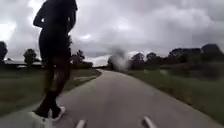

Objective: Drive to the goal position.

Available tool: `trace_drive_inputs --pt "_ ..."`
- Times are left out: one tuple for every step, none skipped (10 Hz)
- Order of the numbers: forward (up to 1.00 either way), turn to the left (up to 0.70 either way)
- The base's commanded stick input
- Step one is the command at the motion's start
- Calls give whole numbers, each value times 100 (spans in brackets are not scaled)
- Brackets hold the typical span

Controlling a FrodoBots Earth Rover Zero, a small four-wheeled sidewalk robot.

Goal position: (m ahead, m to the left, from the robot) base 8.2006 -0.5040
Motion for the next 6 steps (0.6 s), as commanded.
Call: trace_drive_inputs --pt "70 0" --pt "70 0" --pt "70 0" --pt "70 0" --pt "70 0" --pt "70 0"
